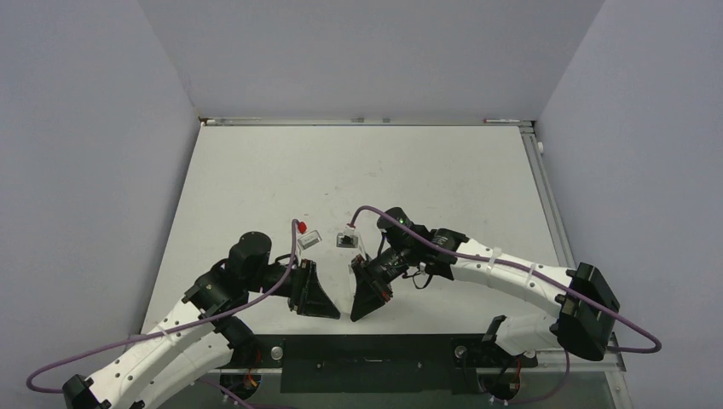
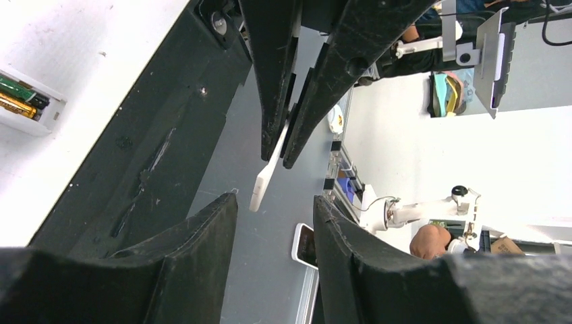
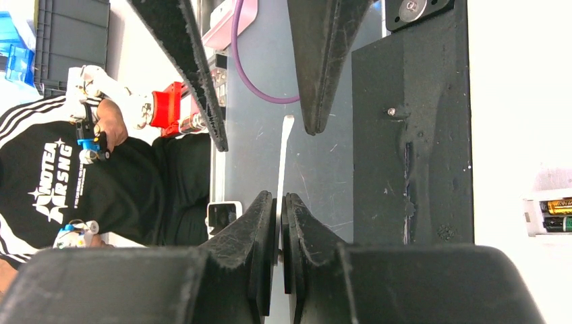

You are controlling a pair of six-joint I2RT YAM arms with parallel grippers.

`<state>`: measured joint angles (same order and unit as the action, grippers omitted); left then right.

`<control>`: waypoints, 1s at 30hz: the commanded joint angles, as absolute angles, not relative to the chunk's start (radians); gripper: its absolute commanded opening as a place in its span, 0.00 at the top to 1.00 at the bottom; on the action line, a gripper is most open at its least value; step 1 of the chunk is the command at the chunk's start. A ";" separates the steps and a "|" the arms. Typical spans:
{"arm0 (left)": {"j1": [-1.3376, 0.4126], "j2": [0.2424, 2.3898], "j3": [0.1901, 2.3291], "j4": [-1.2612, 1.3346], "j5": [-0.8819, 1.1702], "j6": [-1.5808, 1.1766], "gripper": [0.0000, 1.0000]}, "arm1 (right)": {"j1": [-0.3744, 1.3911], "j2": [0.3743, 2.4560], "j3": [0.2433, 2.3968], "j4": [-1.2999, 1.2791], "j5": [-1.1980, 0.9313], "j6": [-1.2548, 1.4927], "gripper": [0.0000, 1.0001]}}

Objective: Load the batteries into the remote control

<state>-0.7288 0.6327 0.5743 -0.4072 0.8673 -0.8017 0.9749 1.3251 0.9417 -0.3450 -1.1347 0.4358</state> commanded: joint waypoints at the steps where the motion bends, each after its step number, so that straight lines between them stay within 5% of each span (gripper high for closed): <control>1: -0.716 0.612 0.551 -0.291 0.867 -0.869 0.59 | 0.978 1.280 0.926 -0.239 -1.145 0.459 0.92; 17: -0.717 0.618 0.488 -0.103 0.894 -0.973 0.74 | 0.985 1.283 0.884 -0.127 -1.178 0.525 0.91; 23: -0.717 0.617 0.474 -0.074 0.900 -0.981 1.00 | 0.985 1.294 0.893 -0.142 -1.183 0.513 0.91; 25: -0.716 0.611 0.472 -0.069 0.884 -0.985 1.00 | 0.985 1.290 0.916 -0.200 -1.143 0.482 0.81; 27: -0.718 0.597 0.464 -0.065 0.848 -0.999 1.00 | 0.981 1.265 0.938 -0.276 -1.037 0.455 0.59; 30: -0.718 0.541 0.434 -0.039 0.769 -1.057 1.00 | 0.972 1.190 0.933 -0.340 -0.813 0.491 0.49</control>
<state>-0.7216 0.6003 0.4610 -0.1219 0.8585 -0.9939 0.9768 1.3006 0.8940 -0.2665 -1.0626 0.5011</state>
